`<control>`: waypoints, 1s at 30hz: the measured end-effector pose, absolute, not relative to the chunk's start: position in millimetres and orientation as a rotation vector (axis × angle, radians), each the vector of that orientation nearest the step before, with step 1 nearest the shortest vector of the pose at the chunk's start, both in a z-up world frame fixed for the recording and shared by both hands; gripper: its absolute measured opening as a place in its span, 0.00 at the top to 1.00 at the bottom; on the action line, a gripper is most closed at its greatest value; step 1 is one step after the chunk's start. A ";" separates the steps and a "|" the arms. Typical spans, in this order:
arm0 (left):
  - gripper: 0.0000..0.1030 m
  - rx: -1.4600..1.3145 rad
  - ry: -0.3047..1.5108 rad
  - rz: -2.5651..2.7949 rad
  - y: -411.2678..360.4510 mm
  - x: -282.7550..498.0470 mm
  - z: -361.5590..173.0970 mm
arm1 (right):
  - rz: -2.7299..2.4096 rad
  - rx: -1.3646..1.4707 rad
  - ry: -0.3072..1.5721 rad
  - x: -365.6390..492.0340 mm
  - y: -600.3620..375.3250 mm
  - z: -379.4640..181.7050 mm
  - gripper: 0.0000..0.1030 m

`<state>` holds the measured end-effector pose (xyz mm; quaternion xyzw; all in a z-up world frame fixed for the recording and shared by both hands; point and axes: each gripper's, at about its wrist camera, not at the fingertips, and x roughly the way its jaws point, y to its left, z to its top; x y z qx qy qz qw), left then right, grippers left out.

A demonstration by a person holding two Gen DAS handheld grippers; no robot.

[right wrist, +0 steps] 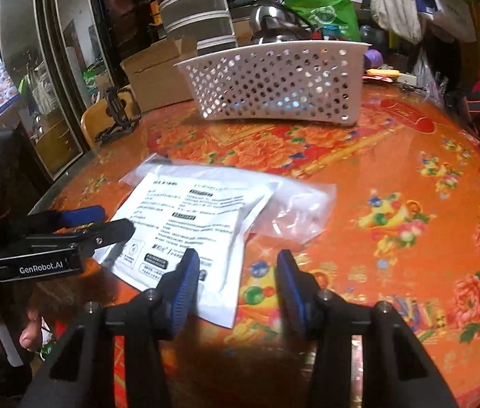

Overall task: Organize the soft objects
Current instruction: 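Lower both grippers to the printed plastic bag and close on it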

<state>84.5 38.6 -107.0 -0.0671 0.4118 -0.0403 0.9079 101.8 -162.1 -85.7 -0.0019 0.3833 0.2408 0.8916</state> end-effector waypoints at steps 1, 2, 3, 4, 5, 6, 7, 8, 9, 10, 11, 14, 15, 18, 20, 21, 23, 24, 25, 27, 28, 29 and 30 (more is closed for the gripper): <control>0.32 -0.134 0.848 -0.090 35.4 83.8 -107.1 | 0.504 -0.006 0.795 102.8 -160.5 -86.2 0.54; 0.32 -0.130 0.848 -0.096 32.9 86.4 -105.6 | 0.512 -0.003 0.796 103.4 -159.7 -85.6 0.54; 0.32 -0.132 0.847 -0.109 30.8 87.7 -104.3 | 0.518 -0.004 0.803 103.9 -157.2 -86.4 0.54; 0.32 -0.132 0.846 -0.126 27.1 86.3 -104.8 | 0.518 -0.011 0.808 104.3 -154.9 -87.3 0.54; 0.34 -0.127 0.845 -0.133 24.5 88.2 -104.7 | 0.522 -0.018 0.813 104.8 -152.2 -87.9 0.54; 0.36 -0.122 0.842 -0.140 21.3 88.3 -104.7 | 0.534 -0.020 0.815 104.6 -149.2 -87.7 0.54; 0.41 -0.125 0.842 -0.149 20.4 90.2 -103.6 | 0.540 -0.022 0.816 104.4 -146.9 -87.9 0.55; 0.48 -0.137 0.843 -0.164 19.1 90.5 -103.3 | 0.542 -0.030 0.817 104.3 -144.5 -88.0 0.58; 0.50 -0.145 0.845 -0.176 18.2 92.0 -102.8 | 0.548 -0.040 0.817 104.3 -141.4 -88.0 0.59; 0.54 -0.155 0.850 -0.187 17.6 92.7 -102.7 | 0.554 -0.044 0.818 104.2 -139.3 -88.2 0.60; 0.55 -0.157 0.852 -0.185 17.2 93.7 -102.5 | 0.554 -0.048 0.818 104.4 -137.9 -88.2 0.63; 0.58 -0.157 0.855 -0.186 15.4 95.4 -101.7 | 0.567 -0.049 0.821 104.3 -136.9 -88.3 0.65; 0.59 -0.154 0.854 -0.187 14.7 95.5 -101.6 | 0.569 -0.050 0.821 104.3 -136.6 -88.3 0.67; 0.63 -0.158 0.858 -0.196 14.3 96.4 -101.4 | 0.572 -0.055 0.816 103.6 -136.2 -88.3 0.73; 0.68 -0.171 0.857 -0.197 16.1 96.3 -101.6 | 0.575 -0.056 0.811 102.8 -137.0 -88.3 0.78; 0.69 -0.175 0.857 -0.199 17.1 96.1 -102.3 | 0.574 -0.056 0.807 102.5 -137.4 -88.0 0.81; 0.78 -0.177 0.848 -0.200 18.2 95.2 -101.1 | 0.568 -0.060 0.798 101.9 -138.2 -87.1 0.87; 0.78 -0.172 0.843 -0.201 18.5 93.5 -100.2 | 0.566 -0.059 0.793 101.4 -139.2 -86.3 0.88; 0.80 -0.162 0.836 -0.203 17.9 92.7 -99.7 | 0.567 -0.059 0.792 101.0 -138.8 -85.9 0.90; 0.82 -0.167 0.824 -0.203 19.2 90.4 -99.0 | 0.565 -0.066 0.781 99.1 -138.8 -85.0 0.92; 0.83 -0.173 0.815 -0.208 20.7 88.8 -97.7 | 0.567 -0.064 0.778 98.3 -138.9 -84.8 0.93; 0.84 -0.176 0.808 -0.211 21.5 87.2 -96.4 | 0.568 -0.069 0.774 97.6 -139.0 -84.4 0.94; 0.84 -0.174 0.802 -0.214 21.4 85.9 -95.2 | 0.568 -0.061 0.767 96.9 -140.2 -83.6 0.94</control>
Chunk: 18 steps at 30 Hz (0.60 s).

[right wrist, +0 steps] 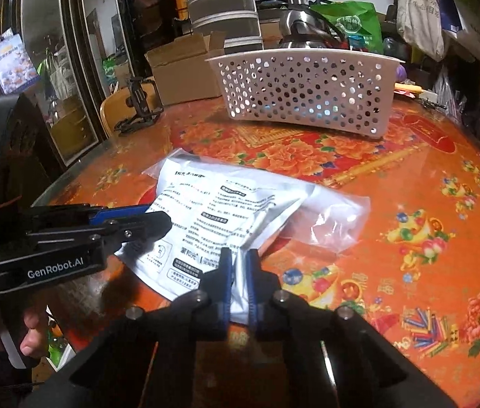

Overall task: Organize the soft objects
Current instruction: 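Lower both grippers to the printed plastic bag and close on it, then carry the printed bag into the basket and open both grippers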

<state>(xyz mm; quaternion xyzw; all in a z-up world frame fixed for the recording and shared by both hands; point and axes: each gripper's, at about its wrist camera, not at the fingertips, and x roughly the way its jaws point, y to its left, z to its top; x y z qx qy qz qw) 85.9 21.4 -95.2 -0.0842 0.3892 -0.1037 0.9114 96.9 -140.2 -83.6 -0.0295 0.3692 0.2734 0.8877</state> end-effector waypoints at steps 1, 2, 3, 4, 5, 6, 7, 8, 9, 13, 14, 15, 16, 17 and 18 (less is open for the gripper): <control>0.84 -0.170 0.795 -0.214 20.8 84.7 -94.2 | 0.570 -0.060 0.762 95.6 -140.6 -82.7 0.94; 0.84 -0.163 0.786 -0.213 19.8 83.5 -92.5 | 0.570 -0.059 0.756 93.9 -141.0 -81.9 0.95; 0.84 -0.161 0.778 -0.214 18.9 82.6 -91.0 | 0.571 -0.056 0.747 92.4 -141.6 -80.6 0.95; 0.84 -0.160 0.768 -0.215 18.6 81.3 -89.4 | 0.568 -0.057 0.737 90.9 -142.0 -78.6 0.95; 0.84 -0.164 0.759 -0.218 18.7 80.2 -87.1 | 0.565 -0.058 0.728 89.8 -142.4 -76.6 0.95; 0.85 -0.172 0.751 -0.223 19.1 79.7 -84.8 | 0.564 -0.062 0.719 88.7 -142.7 -74.0 0.95; 0.85 -0.176 0.744 -0.226 19.6 79.2 -82.1 | 0.564 -0.059 0.711 87.7 -143.3 -71.5 0.95; 0.85 -0.177 0.735 -0.229 19.9 78.8 -78.8 | 0.565 -0.057 0.704 86.9 -144.0 -68.9 0.95; 0.85 -0.178 0.726 -0.230 19.9 78.0 -75.3 | 0.566 -0.056 0.694 86.2 -145.0 -65.5 0.95; 0.85 -0.182 0.689 -0.236 20.6 76.6 -59.9 | 0.559 -0.065 0.666 84.4 -146.0 -54.5 0.95; 0.85 -0.181 0.680 -0.237 20.5 76.8 -55.3 | 0.558 -0.063 0.657 84.4 -146.7 -50.2 0.95; 0.85 -0.178 0.670 -0.237 20.4 77.2 -50.4 | 0.558 -0.063 0.646 84.6 -147.3 -45.4 0.95; 0.85 -0.174 0.657 -0.236 20.2 77.6 -44.3 | 0.557 -0.069 0.635 84.5 -147.1 -40.9 0.95; 0.85 -0.172 0.647 -0.237 21.0 78.3 -39.8 | 0.556 -0.072 0.624 84.8 -147.1 -36.0 0.95; 0.85 -0.171 0.634 -0.236 21.5 79.6 -33.4 | 0.555 -0.076 0.615 84.6 -147.1 -31.5 0.95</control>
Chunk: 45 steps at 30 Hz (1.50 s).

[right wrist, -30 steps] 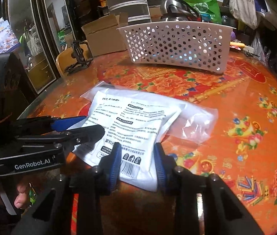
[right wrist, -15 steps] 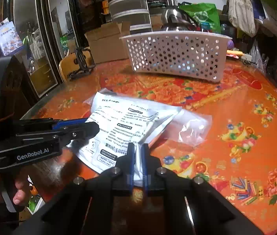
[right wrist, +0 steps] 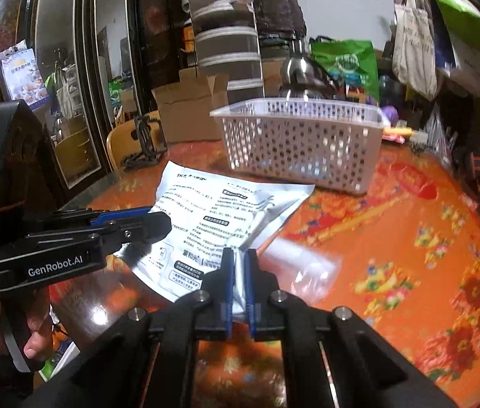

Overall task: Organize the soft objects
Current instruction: 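Carry the printed bag into the basket and open both grippers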

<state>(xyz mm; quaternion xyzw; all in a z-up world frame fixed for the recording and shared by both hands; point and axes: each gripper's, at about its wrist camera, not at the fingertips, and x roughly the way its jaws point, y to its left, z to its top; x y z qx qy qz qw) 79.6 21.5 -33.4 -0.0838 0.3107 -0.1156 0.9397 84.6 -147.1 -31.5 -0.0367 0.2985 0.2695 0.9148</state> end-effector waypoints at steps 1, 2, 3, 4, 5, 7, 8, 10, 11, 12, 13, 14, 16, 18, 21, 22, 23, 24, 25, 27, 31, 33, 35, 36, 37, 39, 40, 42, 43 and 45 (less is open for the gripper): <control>0.85 -0.170 0.626 -0.236 21.2 80.9 -28.1 | 0.553 -0.081 0.601 84.9 -146.7 -25.3 0.95; 0.85 -0.172 0.615 -0.237 22.0 83.5 -21.7 | 0.552 -0.087 0.588 86.1 -146.3 -19.4 0.95; 0.85 -0.175 0.602 -0.239 23.2 86.4 -14.3 | 0.550 -0.090 0.579 86.9 -146.8 -15.2 0.95; 0.85 -0.174 0.592 -0.240 23.3 88.8 -8.4 | 0.549 -0.094 0.566 88.7 -146.6 -8.5 0.95; 0.85 -0.171 0.580 -0.241 23.9 92.4 -0.7 | 0.549 -0.096 0.552 91.1 -146.7 -0.9 0.95; 0.85 -0.164 0.561 -0.242 23.7 99.7 13.5 | 0.547 -0.107 0.527 96.4 -145.9 13.1 0.95; 0.85 -0.158 0.548 -0.242 23.7 104.4 22.3 | 0.546 -0.110 0.516 98.8 -145.5 18.8 0.95; 0.85 -0.146 0.528 -0.240 21.9 112.0 37.8 | 0.539 -0.122 0.490 104.9 -144.0 32.7 0.95; 0.85 -0.145 0.520 -0.242 22.1 115.6 44.6 | 0.539 -0.122 0.482 108.6 -144.2 38.2 0.95; 0.85 -0.145 0.514 -0.245 22.3 121.6 52.8 | 0.539 -0.125 0.471 113.4 -144.4 46.0 0.95; 0.85 -0.142 0.508 -0.247 21.9 128.1 61.0 | 0.539 -0.128 0.462 117.5 -144.3 52.5 0.95; 0.85 -0.140 0.500 -0.247 21.7 133.1 66.7 | 0.539 -0.130 0.456 121.4 -144.5 58.0 0.95; 0.85 -0.124 0.488 -0.242 19.7 147.5 83.4 | 0.537 -0.130 0.446 135.3 -144.8 72.7 0.95; 0.85 -0.114 0.481 -0.238 17.3 162.6 98.8 | 0.531 -0.132 0.440 148.8 -145.3 83.7 0.95; 0.85 -0.097 0.479 -0.235 14.7 191.7 118.6 | 0.514 -0.141 0.431 173.4 -144.1 101.7 0.95; 0.85 -0.093 0.479 -0.234 13.7 201.0 123.3 | 0.509 -0.143 0.427 180.5 -144.0 106.0 0.95; 0.85 -0.097 0.483 -0.235 14.3 214.1 129.0 | 0.506 -0.143 0.424 190.7 -144.2 111.6 0.96; 0.85 -0.096 0.490 -0.235 14.4 226.2 133.8 | 0.508 -0.136 0.429 200.8 -144.7 116.2 0.96; 0.85 -0.093 0.491 -0.235 14.1 236.2 137.7 | 0.508 -0.130 0.430 211.4 -144.9 120.6 0.96; 0.85 -0.101 0.502 -0.226 14.9 259.8 142.9 | 0.502 -0.134 0.429 229.5 -143.9 126.6 0.96; 0.85 -0.103 0.529 -0.218 15.7 302.6 146.2 | 0.492 -0.123 0.434 264.6 -143.4 133.1 0.96; 0.85 -0.102 0.544 -0.212 15.8 324.4 144.9 | 0.485 -0.121 0.439 282.9 -142.7 133.8 0.96; 0.85 -0.107 0.568 -0.204 16.1 347.3 139.6 | 0.483 -0.113 0.462 300.2 -142.4 130.8 0.96; 0.85 -0.109 0.577 -0.200 16.1 353.5 136.3 | 0.480 -0.112 0.473 309.8 -141.9 127.6 0.96; 0.85 -0.109 0.592 -0.198 16.1 363.5 131.3 | 0.480 -0.114 0.481 314.5 -140.9 125.0 0.96; 0.84 -0.116 0.616 -0.194 15.9 373.0 118.8 | 0.474 -0.127 0.503 328.3 -138.1 114.9 0.96; 0.84 -0.121 0.631 -0.195 16.6 379.3 111.9 | 0.475 -0.127 0.512 331.6 -138.2 110.2 0.96; 0.84 -0.136 0.657 -0.197 18.5 389.3 97.7 | 0.478 -0.117 0.534 338.2 -138.4 98.6 0.96; 0.84 -0.141 0.671 -0.196 18.8 394.9 89.9 | 0.479 -0.119 0.546 342.6 -137.7 91.4 0.96; 0.84 -0.139 0.689 -0.188 18.0 399.8 76.4 | 0.480 -0.111 0.570 349.0 -138.3 81.5 0.96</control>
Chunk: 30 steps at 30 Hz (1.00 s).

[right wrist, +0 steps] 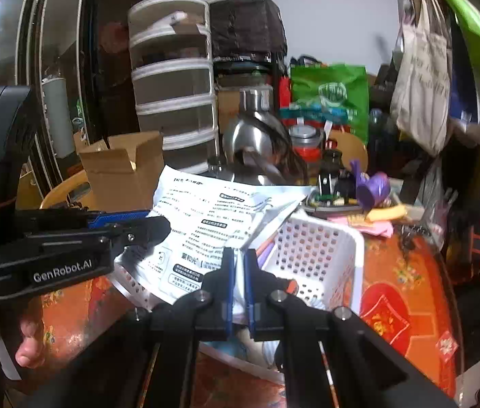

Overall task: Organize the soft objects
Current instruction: 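Carry the printed bag into the basket and open both grippers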

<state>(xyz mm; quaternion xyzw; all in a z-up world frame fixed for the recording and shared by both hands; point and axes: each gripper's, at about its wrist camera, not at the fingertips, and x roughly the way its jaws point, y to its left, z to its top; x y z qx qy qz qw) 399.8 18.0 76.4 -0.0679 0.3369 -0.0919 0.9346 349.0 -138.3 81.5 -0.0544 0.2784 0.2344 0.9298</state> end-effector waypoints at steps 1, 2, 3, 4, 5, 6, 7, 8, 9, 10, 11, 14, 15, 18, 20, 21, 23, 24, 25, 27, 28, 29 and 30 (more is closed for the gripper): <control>0.84 -0.141 0.698 -0.183 18.2 402.2 70.3 | 0.479 -0.111 0.581 352.1 -138.1 76.4 0.96; 0.84 -0.145 0.704 -0.179 18.7 404.2 65.6 | 0.476 -0.119 0.586 354.3 -136.7 72.6 0.96; 0.84 -0.148 0.710 -0.178 19.9 406.8 60.6 | 0.472 -0.126 0.590 356.3 -135.0 68.5 0.96; 0.84 -0.150 0.716 -0.175 20.6 410.1 57.3 | 0.470 -0.128 0.597 357.7 -133.8 64.3 0.96; 0.84 -0.151 0.725 -0.175 21.2 413.6 53.1 | 0.470 -0.130 0.601 359.2 -132.7 61.6 0.96; 0.84 -0.153 0.734 -0.177 22.0 414.3 48.5 | 0.470 -0.135 0.606 360.8 -131.2 58.3 0.96; 0.84 -0.155 0.740 -0.176 22.9 415.5 44.7 | 0.470 -0.137 0.609 361.4 -130.7 56.2 0.96; 0.84 -0.169 0.752 -0.178 25.4 420.0 39.3 | 0.475 -0.131 0.617 363.6 -130.5 52.7 0.96; 0.83 -0.185 0.764 -0.180 28.1 423.2 35.0 | 0.477 -0.124 0.623 365.9 -130.9 50.6 0.95; 0.83 -0.192 0.771 -0.179 29.3 422.0 32.0 | 0.477 -0.117 0.631 369.2 -130.5 47.9 0.95; 0.83 -0.189 0.770 -0.169 30.6 423.6 27.4 | 0.474 -0.123 0.640 371.6 -129.2 44.0 0.94; 0.67 -0.191 0.761 -0.176 32.6 421.4 23.3 | 0.468 -0.153 0.662 373.9 -125.8 36.1 0.94; 0.60 -0.190 0.747 -0.168 33.8 417.3 24.7 | 0.461 -0.165 0.667 373.7 -125.3 33.7 0.89; 0.22 -0.163 0.687 -0.144 36.3 404.4 33.0 | 0.444 -0.153 0.670 372.3 -132.5 32.3 0.42; 0.20 -0.148 0.678 -0.147 37.0 397.5 37.1 | 0.429 -0.135 0.660 370.2 -140.9 33.9 0.32; 0.20 -0.143 0.679 -0.143 37.4 393.1 38.7 | 0.422 -0.133 0.649 368.0 -144.9 35.2 0.32; 0.18 -0.135 0.680 -0.131 37.7 390.4 36.9 | 0.416 -0.123 0.648 366.5 -151.0 37.9 0.24; 0.17 -0.137 0.684 -0.131 38.0 386.8 38.7 | 0.411 -0.118 0.651 366.3 -152.9 38.9 0.22; 0.15 -0.146 0.695 -0.136 38.6 386.3 36.8 | 0.403 -0.116 0.652 366.0 -154.4 40.0 0.22; 0.13 -0.165 0.714 -0.148 39.4 385.2 34.6 | 0.385 -0.121 0.647 364.7 -156.2 40.9 0.22; 0.13 -0.166 0.713 -0.139 39.9 383.6 34.3 | 0.377 -0.119 0.648 363.9 -157.4 40.7 0.22; 0.12 -0.165 0.710 -0.123 40.6 381.7 34.0 | 0.371 -0.115 0.652 363.1 -158.3 40.1 0.21; 0.10 -0.169 0.713 -0.117 41.8 379.4 33.7 | 0.366 -0.112 0.654 361.6 -159.4 39.6 0.21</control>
